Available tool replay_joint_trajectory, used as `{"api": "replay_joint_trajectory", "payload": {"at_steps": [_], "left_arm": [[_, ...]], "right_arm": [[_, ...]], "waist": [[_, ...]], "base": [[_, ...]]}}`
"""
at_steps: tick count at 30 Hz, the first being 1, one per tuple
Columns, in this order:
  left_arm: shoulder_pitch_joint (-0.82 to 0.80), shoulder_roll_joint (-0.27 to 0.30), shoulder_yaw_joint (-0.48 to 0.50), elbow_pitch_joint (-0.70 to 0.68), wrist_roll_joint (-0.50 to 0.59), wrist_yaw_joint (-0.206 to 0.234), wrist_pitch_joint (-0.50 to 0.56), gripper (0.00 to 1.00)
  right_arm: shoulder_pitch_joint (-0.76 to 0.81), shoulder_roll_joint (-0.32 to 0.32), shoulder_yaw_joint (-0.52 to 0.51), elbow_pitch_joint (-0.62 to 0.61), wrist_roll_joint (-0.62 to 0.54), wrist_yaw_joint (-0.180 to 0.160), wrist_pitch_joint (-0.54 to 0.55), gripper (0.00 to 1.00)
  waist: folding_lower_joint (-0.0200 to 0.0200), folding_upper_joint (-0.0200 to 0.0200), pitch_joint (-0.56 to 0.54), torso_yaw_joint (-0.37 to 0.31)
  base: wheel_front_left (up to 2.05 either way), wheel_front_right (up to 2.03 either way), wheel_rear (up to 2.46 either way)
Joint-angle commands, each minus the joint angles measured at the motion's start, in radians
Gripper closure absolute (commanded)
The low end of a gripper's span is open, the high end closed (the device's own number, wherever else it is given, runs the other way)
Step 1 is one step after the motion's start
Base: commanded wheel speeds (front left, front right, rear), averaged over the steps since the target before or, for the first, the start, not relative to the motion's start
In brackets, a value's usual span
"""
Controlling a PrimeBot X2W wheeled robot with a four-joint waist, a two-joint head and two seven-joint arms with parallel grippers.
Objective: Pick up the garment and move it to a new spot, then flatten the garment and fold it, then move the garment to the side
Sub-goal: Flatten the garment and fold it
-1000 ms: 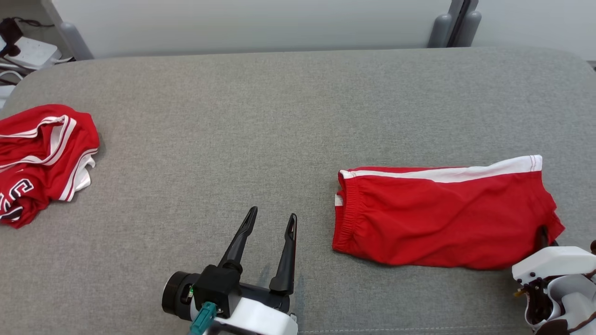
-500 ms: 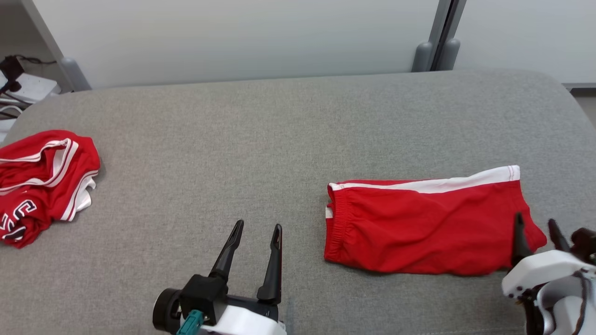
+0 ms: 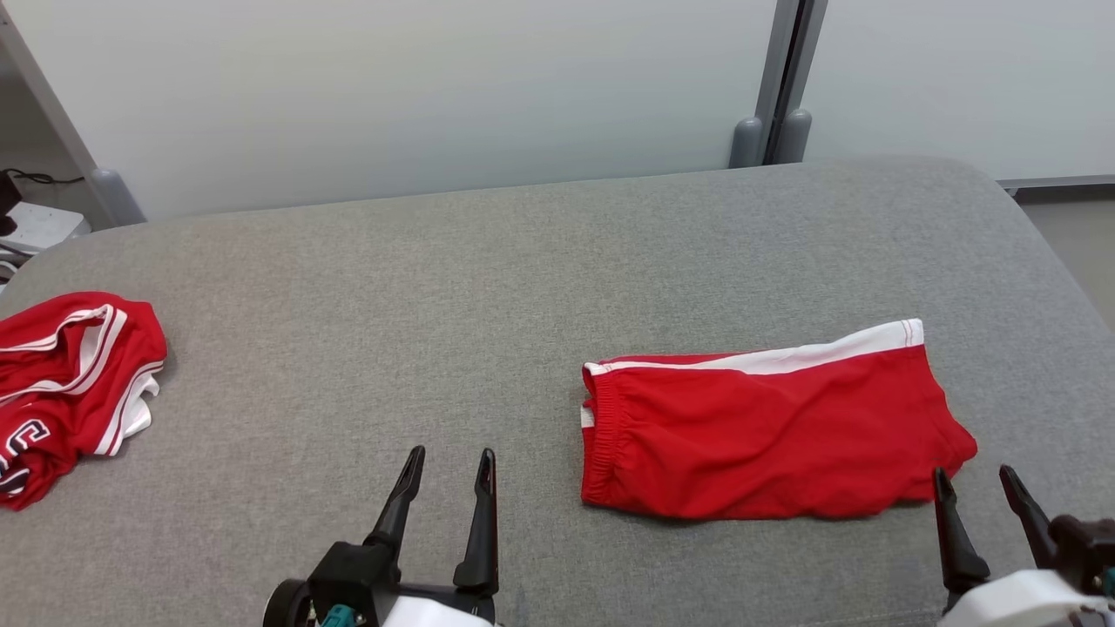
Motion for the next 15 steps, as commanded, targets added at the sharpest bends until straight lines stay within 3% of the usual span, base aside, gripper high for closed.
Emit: {"api": "replay_joint_trajectory", "payload": {"at_steps": [1, 10, 13, 15], "left_arm": [[-0.017, -0.001, 0.035, -0.021, 0.006, -0.005, -0.009, 0.00], [-0.004, -0.001, 0.034, -0.020, 0.007, -0.008, -0.009, 0.00], [-0.008, -0.001, 0.028, -0.019, 0.008, -0.010, -0.009, 0.00], [-0.010, -0.001, 0.026, -0.018, 0.010, -0.011, -0.009, 0.00]], "right_arm": [[-0.009, -0.022, 0.024, -0.031, 0.009, 0.000, -0.013, 0.00], [0.048, -0.022, 0.009, -0.058, 0.010, 0.000, -0.013, 0.00], [0.041, 0.004, -0.014, -0.018, 0.075, 0.000, -0.013, 0.00], [0.019, 0.029, -0.036, 0.043, 0.177, 0.000, -0.013, 0.00]], "waist": [[0.0000, -0.0001, -0.001, -0.003], [0.0000, -0.0001, 0.002, -0.003], [0.0000, -0.0001, 0.006, 0.006], [0.0000, -0.0001, 0.008, 0.014]], "base": [[0.00, 0.00, 0.00], [0.00, 0.00, 0.00], [0.00, 0.00, 0.00], [0.00, 0.00, 0.00]]}}
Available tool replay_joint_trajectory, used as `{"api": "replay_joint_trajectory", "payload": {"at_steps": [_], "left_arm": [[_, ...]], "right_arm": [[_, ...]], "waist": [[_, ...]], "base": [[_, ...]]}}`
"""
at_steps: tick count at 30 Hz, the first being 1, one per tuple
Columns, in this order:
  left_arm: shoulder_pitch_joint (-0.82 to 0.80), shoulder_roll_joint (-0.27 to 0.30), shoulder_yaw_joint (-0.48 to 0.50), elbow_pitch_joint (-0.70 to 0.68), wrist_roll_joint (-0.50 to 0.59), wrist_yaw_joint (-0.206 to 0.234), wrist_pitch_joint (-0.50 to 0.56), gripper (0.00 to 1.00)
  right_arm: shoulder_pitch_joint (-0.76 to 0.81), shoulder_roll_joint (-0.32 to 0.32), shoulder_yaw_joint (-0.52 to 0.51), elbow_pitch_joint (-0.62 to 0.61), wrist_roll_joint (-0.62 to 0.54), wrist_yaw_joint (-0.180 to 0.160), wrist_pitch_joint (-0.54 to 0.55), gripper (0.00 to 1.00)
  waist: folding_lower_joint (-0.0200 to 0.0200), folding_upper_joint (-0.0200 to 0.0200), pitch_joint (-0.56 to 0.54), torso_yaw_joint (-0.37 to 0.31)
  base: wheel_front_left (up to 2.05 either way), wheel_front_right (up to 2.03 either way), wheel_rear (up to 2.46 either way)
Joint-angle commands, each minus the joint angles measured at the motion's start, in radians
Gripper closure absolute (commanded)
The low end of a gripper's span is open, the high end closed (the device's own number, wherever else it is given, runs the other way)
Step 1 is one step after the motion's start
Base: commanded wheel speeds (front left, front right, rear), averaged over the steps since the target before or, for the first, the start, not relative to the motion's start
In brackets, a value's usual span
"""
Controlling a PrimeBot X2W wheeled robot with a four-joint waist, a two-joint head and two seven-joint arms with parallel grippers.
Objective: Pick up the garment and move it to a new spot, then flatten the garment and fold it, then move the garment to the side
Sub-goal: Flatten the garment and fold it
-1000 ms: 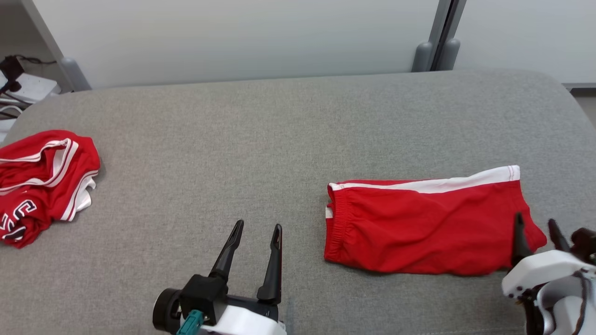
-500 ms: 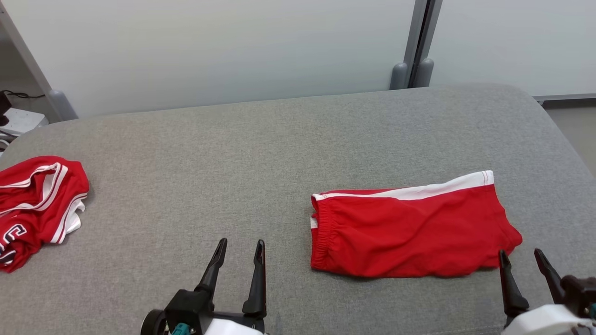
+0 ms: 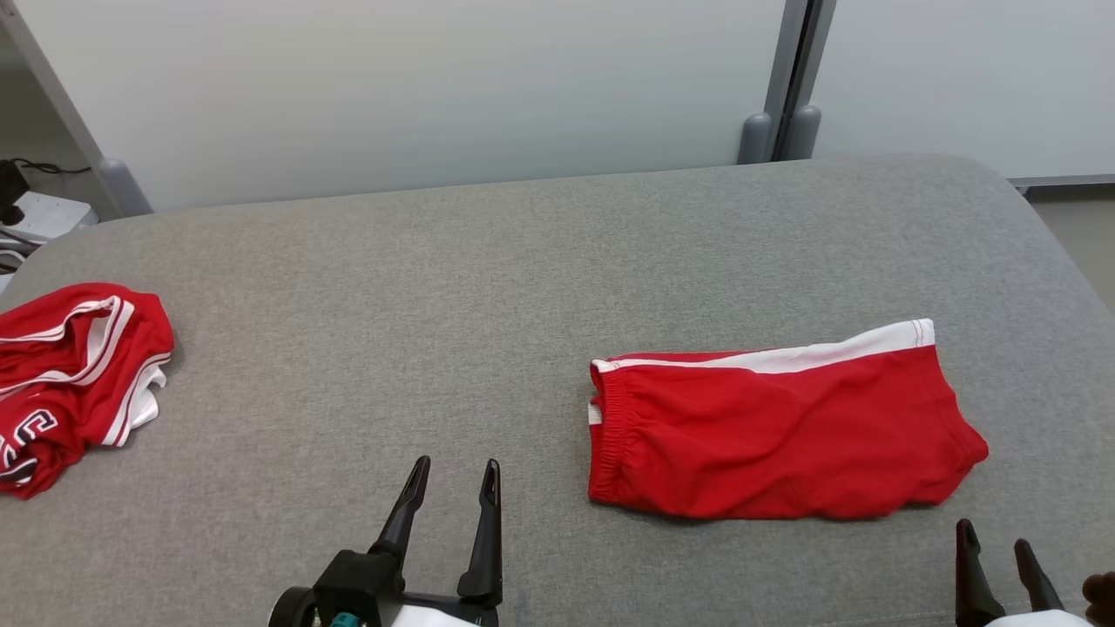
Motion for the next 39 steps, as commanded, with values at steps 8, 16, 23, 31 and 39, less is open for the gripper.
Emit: {"api": "replay_joint_trajectory", "payload": {"at_steps": [8, 16, 23, 31, 39], "left_arm": [[-0.042, -0.001, 0.010, -0.007, 0.017, -0.015, -0.009, 0.00], [-0.059, -0.001, -0.004, 0.003, 0.016, -0.020, -0.009, 0.00], [-0.076, -0.001, -0.010, 0.004, 0.019, -0.020, -0.009, 0.00], [-0.083, -0.001, -0.012, 0.008, 0.017, -0.020, -0.009, 0.00], [-0.072, -0.001, -0.006, 0.010, 0.008, -0.016, -0.009, 0.00]], "right_arm": [[-0.232, -0.002, -0.037, 0.274, 0.322, 0.000, 0.027, 0.00], [-0.377, -0.035, -0.078, 0.487, 0.427, 0.000, 0.021, 0.00], [-0.471, -0.058, -0.104, 0.637, 0.471, 0.000, 0.028, 0.42], [-0.518, -0.067, -0.087, 0.689, 0.488, 0.000, 0.025, 1.00], [-0.483, -0.040, -0.015, 0.579, 0.506, 0.000, 0.004, 1.00]], "waist": [[0.0000, 0.0000, 0.020, 0.046], [0.0000, 0.0000, 0.042, 0.086], [0.0000, 0.0000, 0.062, 0.115], [0.0000, 0.0000, 0.063, 0.135], [0.0000, 0.0000, 0.033, 0.147]], "base": [[0.00, 0.00, 0.00], [0.00, 0.00, 0.00], [0.00, 0.00, 0.00], [0.00, 0.00, 0.00], [0.00, 0.00, 0.00]]}}
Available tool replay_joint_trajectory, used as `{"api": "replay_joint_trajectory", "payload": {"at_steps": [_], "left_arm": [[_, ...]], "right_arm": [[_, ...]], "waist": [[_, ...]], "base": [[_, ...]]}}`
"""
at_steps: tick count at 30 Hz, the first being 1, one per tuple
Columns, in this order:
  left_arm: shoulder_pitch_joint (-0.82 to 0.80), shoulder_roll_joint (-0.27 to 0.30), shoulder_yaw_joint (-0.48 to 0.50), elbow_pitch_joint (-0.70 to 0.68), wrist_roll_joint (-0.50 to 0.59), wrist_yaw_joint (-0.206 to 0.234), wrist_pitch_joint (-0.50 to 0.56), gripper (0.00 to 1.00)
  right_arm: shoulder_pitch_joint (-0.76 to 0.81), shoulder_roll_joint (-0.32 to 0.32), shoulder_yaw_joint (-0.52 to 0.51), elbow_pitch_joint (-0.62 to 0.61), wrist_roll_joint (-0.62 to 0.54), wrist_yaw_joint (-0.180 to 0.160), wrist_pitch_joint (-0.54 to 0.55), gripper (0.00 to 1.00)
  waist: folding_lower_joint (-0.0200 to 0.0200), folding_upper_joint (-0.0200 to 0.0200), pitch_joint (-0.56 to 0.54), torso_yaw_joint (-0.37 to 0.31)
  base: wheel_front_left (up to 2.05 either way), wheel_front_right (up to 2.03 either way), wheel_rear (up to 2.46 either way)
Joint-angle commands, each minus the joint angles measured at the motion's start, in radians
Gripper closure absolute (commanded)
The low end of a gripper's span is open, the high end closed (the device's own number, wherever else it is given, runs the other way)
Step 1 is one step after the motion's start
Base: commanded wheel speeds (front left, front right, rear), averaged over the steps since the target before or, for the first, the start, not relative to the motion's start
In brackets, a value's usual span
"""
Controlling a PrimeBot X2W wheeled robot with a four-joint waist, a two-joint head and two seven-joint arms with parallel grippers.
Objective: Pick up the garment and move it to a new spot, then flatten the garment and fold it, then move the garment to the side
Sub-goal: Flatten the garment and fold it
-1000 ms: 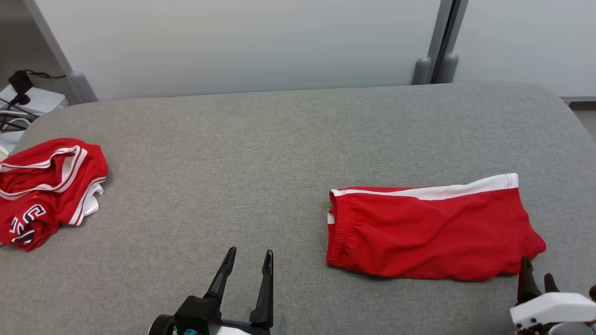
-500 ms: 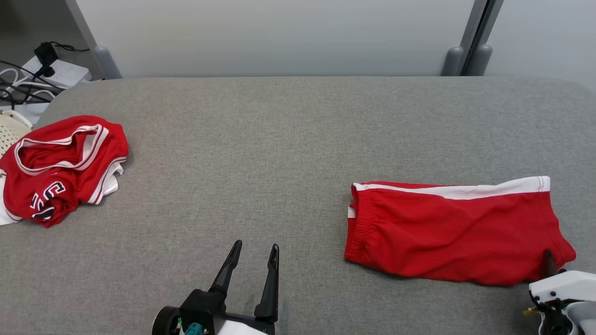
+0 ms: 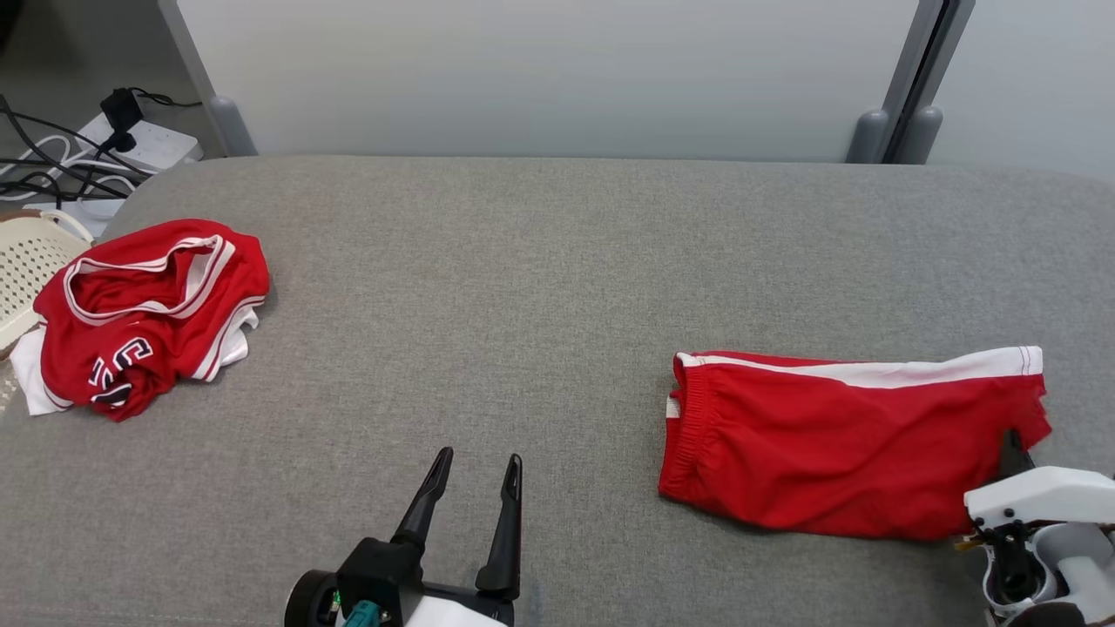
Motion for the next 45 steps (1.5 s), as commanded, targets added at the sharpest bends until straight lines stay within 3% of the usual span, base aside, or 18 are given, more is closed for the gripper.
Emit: {"api": "replay_joint_trajectory", "payload": {"at_steps": [1, 10, 19, 32, 33, 34, 35, 36, 45], "left_arm": [[-0.031, -0.001, 0.033, -0.024, 0.001, 0.001, -0.009, 0.00], [-0.017, -0.001, 0.066, -0.041, 0.011, 0.010, -0.009, 0.00], [-0.002, -0.001, 0.130, -0.045, 0.034, -0.006, -0.009, 0.00], [0.022, -0.001, 0.144, -0.055, 0.027, -0.008, -0.009, 0.00], [0.023, -0.001, 0.146, -0.055, 0.027, -0.008, -0.009, 0.00], [0.024, -0.001, 0.149, -0.054, 0.028, -0.009, -0.009, 0.00], [0.025, -0.001, 0.151, -0.054, 0.028, -0.009, -0.009, 0.00], [0.027, -0.001, 0.153, -0.053, 0.028, -0.010, -0.009, 0.00], [0.036, -0.001, 0.158, -0.051, 0.023, -0.009, -0.009, 0.00]], "right_arm": [[0.006, 0.005, 0.041, -0.046, 0.009, 0.000, -0.015, 1.00], [0.070, 0.047, 0.205, -0.288, 0.065, 0.000, 0.022, 1.00], [0.129, 0.065, 0.344, -0.430, 0.076, 0.000, 0.062, 1.00], [0.192, 0.079, 0.491, -0.420, 0.038, 0.000, 0.086, 1.00], [0.195, 0.080, 0.500, -0.419, 0.044, 0.000, 0.087, 0.70], [0.199, 0.080, 0.514, -0.423, 0.058, 0.000, 0.093, 0.52], [0.204, 0.080, 0.528, -0.428, 0.075, 0.000, 0.099, 0.16], [0.210, 0.080, 0.545, -0.435, 0.090, 0.000, 0.104, 0.00], [0.261, 0.080, 0.698, -0.507, 0.187, 0.000, 0.119, 0.00]], "waist": [[0.0000, 0.0000, -0.007, 0.002], [0.0000, 0.0000, -0.034, 0.024], [0.0000, 0.0000, -0.049, 0.083], [0.0000, 0.0000, -0.054, 0.154], [0.0000, 0.0000, -0.054, 0.157], [0.0000, 0.0000, -0.055, 0.160], [0.0000, 0.0000, -0.055, 0.161], [0.0000, 0.0000, -0.057, 0.162], [0.0000, 0.0000, -0.073, 0.152]], "base": [[0.00, 0.00, 0.00], [0.00, 0.00, 0.00], [0.00, 0.00, 0.00], [0.00, 0.00, 0.00], [0.00, 0.00, 0.00], [0.00, 0.00, 0.00], [0.00, 0.00, 0.00], [0.00, 0.00, 0.00], [0.00, 0.00, 0.00]]}}
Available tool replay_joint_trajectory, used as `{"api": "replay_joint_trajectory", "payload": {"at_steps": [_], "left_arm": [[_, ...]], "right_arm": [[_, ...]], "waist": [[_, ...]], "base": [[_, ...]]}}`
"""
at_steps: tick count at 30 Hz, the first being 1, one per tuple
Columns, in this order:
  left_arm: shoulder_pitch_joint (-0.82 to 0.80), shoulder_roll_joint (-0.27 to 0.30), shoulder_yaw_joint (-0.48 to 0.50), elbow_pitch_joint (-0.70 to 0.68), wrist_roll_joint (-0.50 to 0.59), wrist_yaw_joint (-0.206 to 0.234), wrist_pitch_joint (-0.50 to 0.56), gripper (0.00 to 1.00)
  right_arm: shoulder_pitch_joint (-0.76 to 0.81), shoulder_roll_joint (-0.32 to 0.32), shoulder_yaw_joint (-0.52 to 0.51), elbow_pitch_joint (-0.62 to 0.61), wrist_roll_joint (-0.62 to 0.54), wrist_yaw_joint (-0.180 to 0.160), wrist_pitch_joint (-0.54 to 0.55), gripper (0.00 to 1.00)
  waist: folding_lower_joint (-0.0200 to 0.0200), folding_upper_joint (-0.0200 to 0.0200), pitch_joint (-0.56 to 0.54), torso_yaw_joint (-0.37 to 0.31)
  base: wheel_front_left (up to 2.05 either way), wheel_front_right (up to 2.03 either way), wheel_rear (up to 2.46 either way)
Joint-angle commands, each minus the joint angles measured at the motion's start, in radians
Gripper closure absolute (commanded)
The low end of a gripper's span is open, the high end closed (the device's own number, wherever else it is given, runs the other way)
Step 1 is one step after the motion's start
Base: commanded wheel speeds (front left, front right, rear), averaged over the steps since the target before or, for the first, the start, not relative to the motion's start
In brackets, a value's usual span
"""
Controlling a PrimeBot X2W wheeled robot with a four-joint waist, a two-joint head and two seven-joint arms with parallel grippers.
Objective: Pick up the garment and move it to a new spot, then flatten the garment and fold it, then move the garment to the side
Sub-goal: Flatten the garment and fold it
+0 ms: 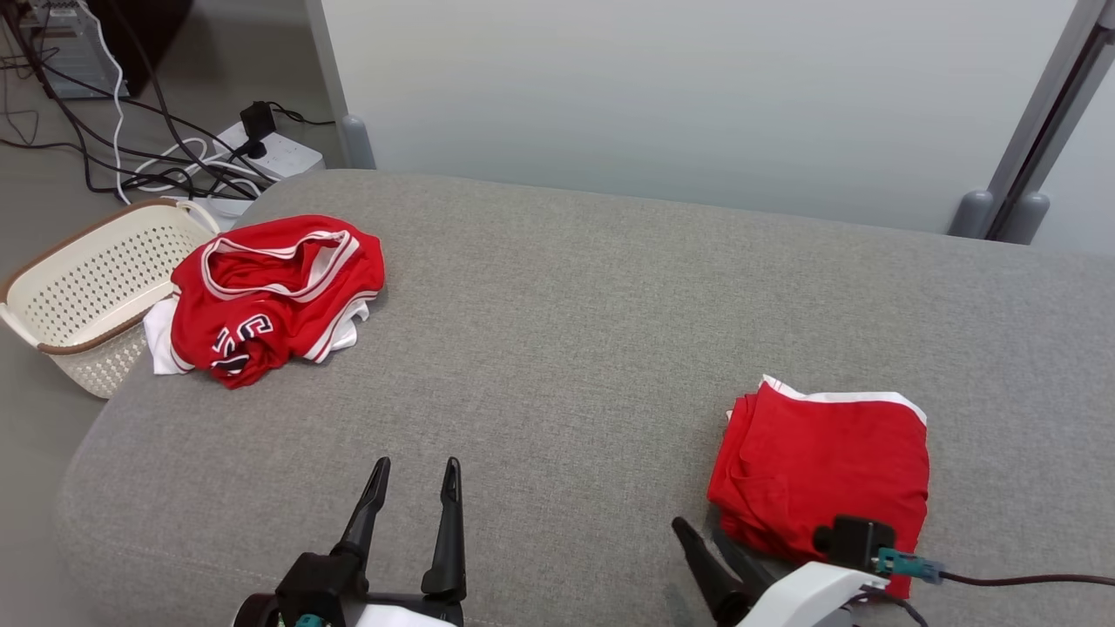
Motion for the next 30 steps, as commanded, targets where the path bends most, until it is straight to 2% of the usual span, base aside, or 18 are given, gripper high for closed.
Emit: {"api": "replay_joint_trajectory", "payload": {"at_steps": [1, 6, 9, 15, 22, 30], "left_arm": [[-0.024, -0.001, 0.032, -0.026, -0.003, 0.000, -0.009, 0.00], [-0.024, -0.001, 0.035, -0.030, -0.005, 0.004, -0.009, 0.00], [-0.025, -0.001, 0.037, -0.033, -0.007, 0.008, -0.009, 0.00], [-0.039, -0.001, 0.033, -0.037, -0.014, 0.013, -0.009, 0.00], [-0.063, -0.001, 0.028, -0.026, -0.024, 0.015, -0.009, 0.00], [-0.079, -0.001, 0.036, -0.019, -0.024, 0.014, -0.009, 0.00]], "right_arm": [[-0.010, 0.005, 0.038, -0.043, 0.010, 0.000, 0.000, 0.00], [-0.012, 0.005, 0.077, -0.074, -0.026, 0.000, -0.032, 0.00], [-0.029, 0.000, 0.066, -0.074, -0.093, 0.000, -0.072, 0.00], [-0.077, -0.038, -0.013, -0.049, -0.266, 0.000, -0.129, 0.00], [-0.110, -0.061, -0.132, -0.025, -0.453, 0.000, -0.148, 0.00], [-0.091, -0.063, -0.274, -0.077, -0.571, 0.000, -0.150, 0.00]], "waist": [[0.0000, 0.0000, -0.001, -0.005], [0.0000, 0.0000, -0.003, -0.024], [0.0000, 0.0000, -0.004, -0.041], [0.0000, 0.0000, -0.003, -0.097], [0.0000, 0.0000, 0.002, -0.164], [0.0000, 0.0000, 0.009, -0.226]], "base": [[0.00, 0.00, 0.00], [0.00, 0.00, 0.00], [0.00, 0.00, 0.00], [0.00, 0.00, 0.00], [0.00, 0.00, 0.00], [0.00, 0.00, 0.00]]}}
